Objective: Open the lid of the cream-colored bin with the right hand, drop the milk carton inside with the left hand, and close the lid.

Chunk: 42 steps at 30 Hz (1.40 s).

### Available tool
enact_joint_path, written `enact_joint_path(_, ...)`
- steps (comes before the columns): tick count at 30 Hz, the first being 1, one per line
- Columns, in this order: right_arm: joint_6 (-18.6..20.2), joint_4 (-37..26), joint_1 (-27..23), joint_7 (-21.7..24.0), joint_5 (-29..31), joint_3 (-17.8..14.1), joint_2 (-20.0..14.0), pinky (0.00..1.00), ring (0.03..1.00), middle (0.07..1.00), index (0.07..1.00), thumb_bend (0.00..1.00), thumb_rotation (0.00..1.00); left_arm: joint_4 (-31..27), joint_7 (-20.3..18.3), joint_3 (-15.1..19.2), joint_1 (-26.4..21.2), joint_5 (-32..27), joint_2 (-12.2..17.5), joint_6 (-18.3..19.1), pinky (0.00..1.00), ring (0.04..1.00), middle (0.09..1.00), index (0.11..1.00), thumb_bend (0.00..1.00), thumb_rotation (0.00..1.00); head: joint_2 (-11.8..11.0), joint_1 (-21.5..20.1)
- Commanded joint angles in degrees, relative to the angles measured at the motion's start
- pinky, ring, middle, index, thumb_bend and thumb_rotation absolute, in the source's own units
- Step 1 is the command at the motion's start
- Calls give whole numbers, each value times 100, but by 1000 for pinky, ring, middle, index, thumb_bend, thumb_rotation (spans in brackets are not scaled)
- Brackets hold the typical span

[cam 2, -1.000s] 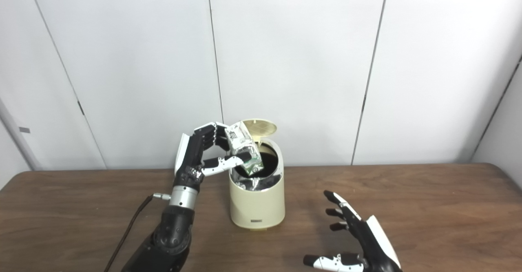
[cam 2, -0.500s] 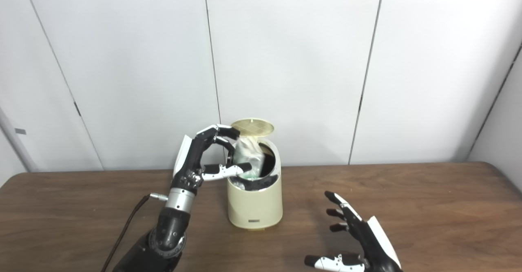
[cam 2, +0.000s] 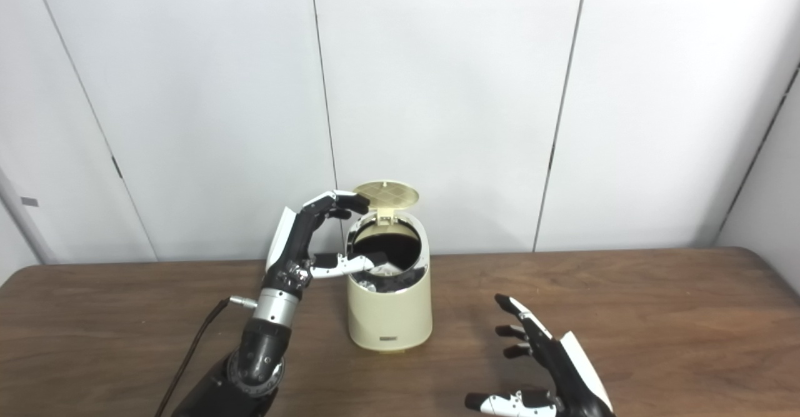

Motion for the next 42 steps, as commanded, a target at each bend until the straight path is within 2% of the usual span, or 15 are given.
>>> enact_joint_path(1,-133,-198,-150,-87,-26,-1,-17,665,803,921,908,743,219,-253,165,46,-234,16,66,-97,670,740,784,776,903,145,7,10)
enact_joint_path(5,-174,-188,-152,-95,-49,10,-17,665,804,918,907,746,239,-584,-23,215,-99,-240,79,-97,573,672,730,725,872,108,-8,43)
enact_joint_path(8,-160,-200,-159,-86,-39,10,-17,672,808,919,908,741,238,-962,-262,430,73,-443,104,-96,471,580,661,681,809,65,-7,69)
enact_joint_path(12,-192,-163,-177,-86,-13,-7,-38,666,806,920,910,736,216,-1610,-787,828,381,-759,140,-97,397,491,573,621,732,7,-2,107)
enact_joint_path(19,-260,-72,-215,-54,85,-47,-111,670,810,926,918,731,199,-2408,-1421,1682,830,-1063,197,-95,404,485,561,604,720,67,-5,158)
enact_joint_path(22,-227,-88,-236,-31,145,-65,-132,652,814,929,917,733,195,-2576,-1888,1966,999,-1564,241,-95,419,506,591,620,704,66,1,194)
enact_joint_path(26,-196,-124,-279,4,188,-63,-161,644,816,931,918,732,191,-2836,-2439,2075,1263,-2091,472,305,470,587,679,679,729,157,6,223)
enact_joint_path(30,-172,-108,-335,31,227,-62,-183,654,813,928,917,730,157,-3149,-2715,2155,1631,-2150,610,849,600,714,774,776,735,208,16,250)
enact_joint_path(34,-181,-76,-373,67,302,-62,-213,631,819,935,917,732,164,-3533,-2796,2259,1986,-2225,584,1530,651,763,817,828,719,166,32,268)
enact_joint_path(37,-138,-107,-387,88,311,-46,-227,618,818,933,916,731,170,-3686,-2851,2349,2231,-2390,519,1902,667,789,834,845,702,105,41,277)
enact_joint_path(42,71,-268,-392,143,318,-23,-196,605,824,937,915,732,157,-3675,-2879,2434,2529,-2283,428,2027,650,780,838,842,675,101,71,281)
